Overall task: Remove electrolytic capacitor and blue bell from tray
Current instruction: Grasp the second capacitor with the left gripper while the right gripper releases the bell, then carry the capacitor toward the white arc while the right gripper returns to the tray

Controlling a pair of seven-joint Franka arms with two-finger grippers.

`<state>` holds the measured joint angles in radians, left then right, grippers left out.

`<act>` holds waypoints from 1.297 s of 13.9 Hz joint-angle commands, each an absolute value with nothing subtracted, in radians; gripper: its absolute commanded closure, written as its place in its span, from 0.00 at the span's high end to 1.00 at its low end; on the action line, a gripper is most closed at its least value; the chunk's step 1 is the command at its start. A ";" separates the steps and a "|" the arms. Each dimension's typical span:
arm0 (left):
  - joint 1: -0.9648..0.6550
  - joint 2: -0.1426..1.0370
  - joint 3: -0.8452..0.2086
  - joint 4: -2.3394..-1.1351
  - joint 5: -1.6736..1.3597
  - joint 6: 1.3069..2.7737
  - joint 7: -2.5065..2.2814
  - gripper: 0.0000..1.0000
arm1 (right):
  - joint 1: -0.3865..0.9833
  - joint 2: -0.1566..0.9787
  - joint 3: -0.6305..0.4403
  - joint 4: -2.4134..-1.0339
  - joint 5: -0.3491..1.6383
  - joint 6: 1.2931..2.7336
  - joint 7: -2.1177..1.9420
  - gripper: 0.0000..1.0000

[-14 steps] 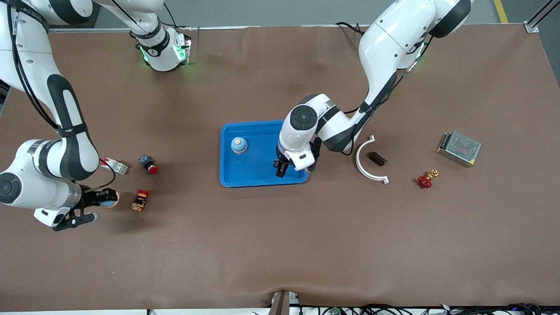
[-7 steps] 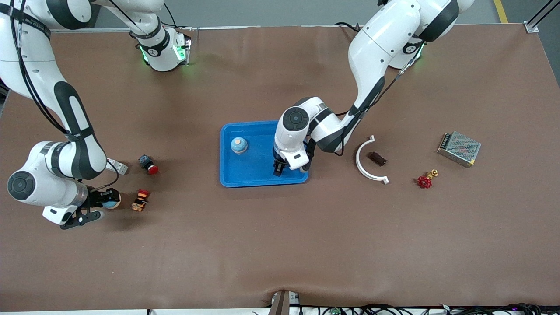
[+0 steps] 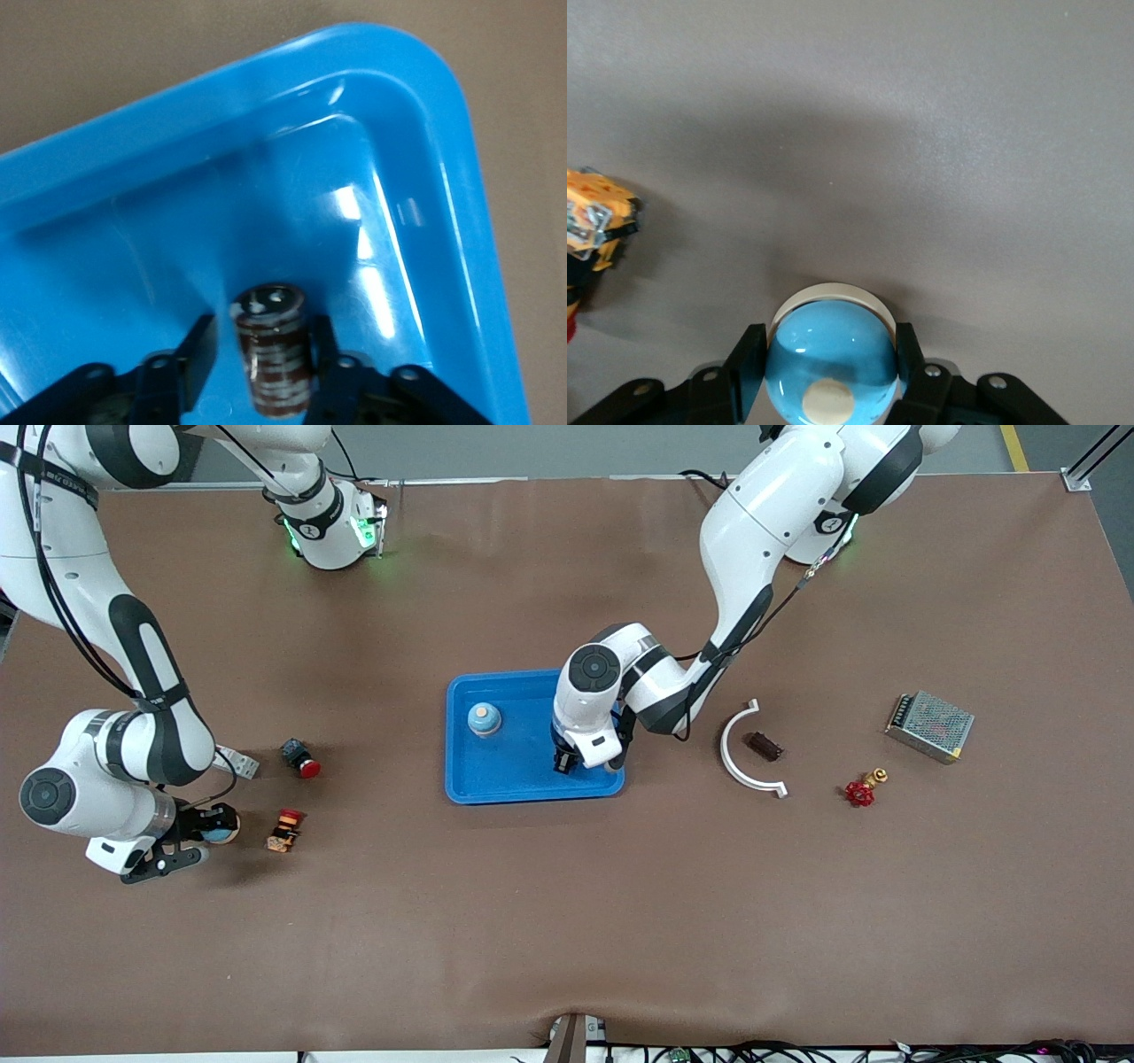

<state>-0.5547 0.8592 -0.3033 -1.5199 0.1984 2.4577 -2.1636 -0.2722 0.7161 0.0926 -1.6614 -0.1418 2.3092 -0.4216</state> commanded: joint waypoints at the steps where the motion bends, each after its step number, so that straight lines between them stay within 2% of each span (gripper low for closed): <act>1: -0.557 0.830 -0.284 -1.503 0.241 2.429 -2.169 0.00 | -0.295 0.707 0.110 -1.681 -0.166 2.324 -0.425 0.00; 3: -0.543 0.773 -0.284 -1.503 0.287 2.331 -2.146 0.00 | -0.299 0.707 0.110 -1.681 -0.166 2.324 -0.423 0.00; 4: -0.526 0.743 -0.285 -1.505 0.291 2.288 -2.126 0.00 | -0.299 0.707 0.110 -1.680 -0.166 2.321 -0.422 0.23; 5: -0.511 0.703 -0.288 -1.506 0.290 2.248 -2.103 0.00 | -0.299 0.707 0.110 -1.680 -0.166 2.319 -0.420 0.67; 6: -0.485 0.668 -0.293 -1.511 0.281 2.206 -2.064 0.00 | -0.298 0.704 0.110 -1.680 -0.166 2.313 -0.413 1.00; 10: -0.382 0.545 -0.302 -1.557 0.224 2.021 -1.849 0.00 | -0.279 0.677 0.121 -1.652 -0.155 2.243 -0.316 1.00; 13: -0.266 0.428 -0.314 -1.719 0.216 2.005 -1.668 0.00 | -0.215 0.651 0.123 -1.617 -0.149 2.105 -0.149 1.00; 15: -0.181 0.358 -0.319 -1.842 0.216 2.005 -1.533 0.00 | -0.178 0.632 0.127 -1.629 -0.147 2.094 -0.022 1.00; 18: -0.088 0.319 -0.319 -1.954 0.216 2.005 -1.395 0.00 | -0.163 0.603 0.176 -1.661 -0.074 2.060 0.125 1.00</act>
